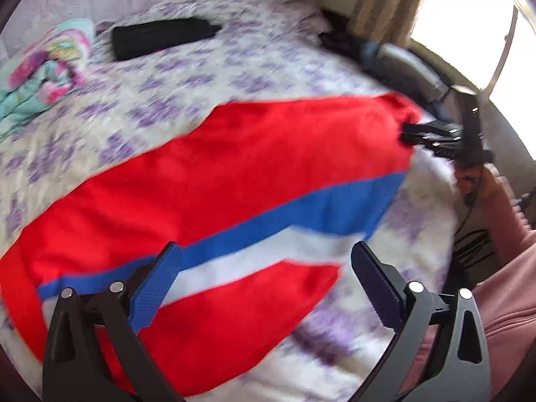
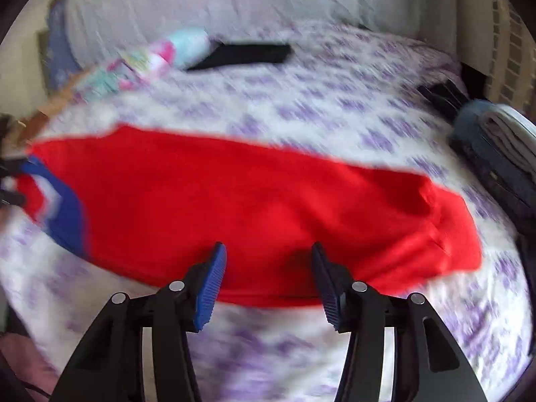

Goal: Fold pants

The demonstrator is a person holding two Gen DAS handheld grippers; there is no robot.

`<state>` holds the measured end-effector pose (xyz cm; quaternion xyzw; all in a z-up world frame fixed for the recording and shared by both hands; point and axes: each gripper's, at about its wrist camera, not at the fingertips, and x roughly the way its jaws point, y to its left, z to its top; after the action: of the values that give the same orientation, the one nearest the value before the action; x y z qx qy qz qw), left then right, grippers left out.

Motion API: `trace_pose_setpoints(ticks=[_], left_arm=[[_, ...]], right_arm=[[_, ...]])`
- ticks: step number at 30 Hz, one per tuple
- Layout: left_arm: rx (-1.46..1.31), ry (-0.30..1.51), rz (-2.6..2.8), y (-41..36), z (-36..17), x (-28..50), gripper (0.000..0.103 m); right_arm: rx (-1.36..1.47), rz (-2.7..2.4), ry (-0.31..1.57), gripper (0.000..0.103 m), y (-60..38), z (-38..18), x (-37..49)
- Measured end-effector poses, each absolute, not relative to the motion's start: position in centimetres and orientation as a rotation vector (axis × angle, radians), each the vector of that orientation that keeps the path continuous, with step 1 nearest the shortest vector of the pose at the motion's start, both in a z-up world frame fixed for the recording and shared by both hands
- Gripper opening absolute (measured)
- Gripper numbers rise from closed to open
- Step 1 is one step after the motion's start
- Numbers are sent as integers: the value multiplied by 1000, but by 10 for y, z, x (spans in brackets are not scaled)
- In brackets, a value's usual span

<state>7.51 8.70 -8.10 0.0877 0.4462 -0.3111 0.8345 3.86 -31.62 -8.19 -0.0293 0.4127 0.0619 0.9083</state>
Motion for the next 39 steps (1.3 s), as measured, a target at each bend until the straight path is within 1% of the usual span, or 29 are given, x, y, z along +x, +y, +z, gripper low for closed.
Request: trace_pose_setpoints(ticks=[1, 3, 5, 9, 11, 15, 18, 19, 21, 25, 26, 27, 28, 31, 33, 36, 37, 38, 39], left_arm=[[187, 944, -656, 93, -86, 73, 98], [173, 925, -662, 103, -84, 65, 98], [192, 925, -630, 107, -75, 56, 98], [207, 788, -555, 125, -39, 34, 98], [170, 764, -498, 143, -30, 35, 98], [89, 877, -424, 173, -52, 51, 98], [99, 934, -378, 186, -73, 48, 98], [63, 976, -394, 192, -81, 47, 99], [8, 994, -411, 204, -87, 42, 98], [-2, 918, -361, 219, -67, 27, 98], [-24, 882, -368, 222, -56, 24, 98], [-42, 847, -381, 224, -45, 23, 98], [-49, 821, -383, 224, -38, 22, 98], [-37, 733, -372, 214, -13, 25, 98], [-19, 693, -344, 205, -8, 34, 98], [58, 677, -232, 186, -16, 57, 98], [74, 692, -211, 182, -22, 68, 97], [87, 718, -191, 177, -29, 75, 89], [112, 774, -149, 173, -42, 86, 78]], right_arm=[[12, 161, 828, 55, -330, -83, 35], [89, 152, 840, 54, -343, -81, 34], [70, 97, 850, 56, -337, -72, 32], [4, 107, 808, 61, -294, -54, 29], [-13, 174, 777, 63, -262, -48, 31], [-35, 359, 742, 64, -189, -39, 38], [-53, 534, 765, 64, -123, -40, 48], [-67, 577, 767, 64, -104, -40, 50], [-115, 649, 767, 64, -61, -39, 55], [-203, 707, 723, 65, -3, -32, 62], [-203, 715, 708, 65, 7, -31, 66], [-203, 714, 706, 69, 12, -31, 69], [-211, 695, 723, 70, 18, -36, 74], [-219, 670, 851, 71, 27, -66, 82], [-172, 668, 832, 74, 22, -71, 78], [-135, 675, 834, 78, 16, -76, 77], [-119, 680, 841, 79, 15, -76, 79], [-106, 689, 845, 80, 14, -77, 81], [-101, 692, 848, 80, 13, -77, 82]])
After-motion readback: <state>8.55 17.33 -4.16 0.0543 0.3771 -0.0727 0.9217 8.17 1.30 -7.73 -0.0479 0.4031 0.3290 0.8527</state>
